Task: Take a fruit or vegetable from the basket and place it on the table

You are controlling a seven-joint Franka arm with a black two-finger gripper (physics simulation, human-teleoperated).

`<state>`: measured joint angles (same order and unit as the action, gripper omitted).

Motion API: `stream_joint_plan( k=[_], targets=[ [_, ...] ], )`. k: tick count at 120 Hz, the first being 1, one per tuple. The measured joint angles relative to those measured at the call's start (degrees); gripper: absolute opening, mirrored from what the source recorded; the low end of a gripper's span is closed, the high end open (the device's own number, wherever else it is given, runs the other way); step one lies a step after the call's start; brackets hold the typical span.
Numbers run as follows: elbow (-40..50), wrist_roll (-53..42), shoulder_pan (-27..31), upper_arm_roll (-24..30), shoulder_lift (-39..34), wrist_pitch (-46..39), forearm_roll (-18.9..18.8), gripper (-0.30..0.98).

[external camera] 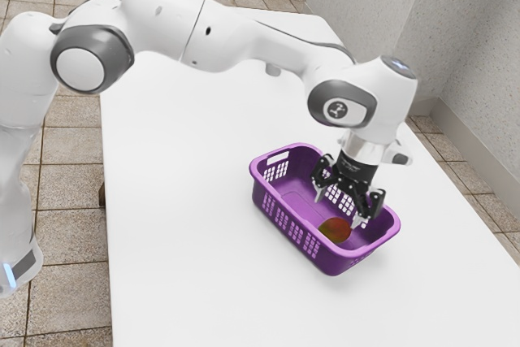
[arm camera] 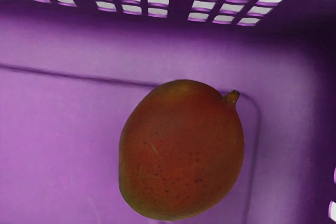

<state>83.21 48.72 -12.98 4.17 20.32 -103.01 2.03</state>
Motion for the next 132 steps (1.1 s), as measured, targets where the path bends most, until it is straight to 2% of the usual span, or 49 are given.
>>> stream_joint_plan(
  k=[81,132],
  targets=[
    [1.94,-4.5,1.18,0.05,4.02,-6.83,0.16,0.69],
    [4.32,-5.62,1.31,0.05,3.85,-9.97,-0.17,0.69]
  ],
)
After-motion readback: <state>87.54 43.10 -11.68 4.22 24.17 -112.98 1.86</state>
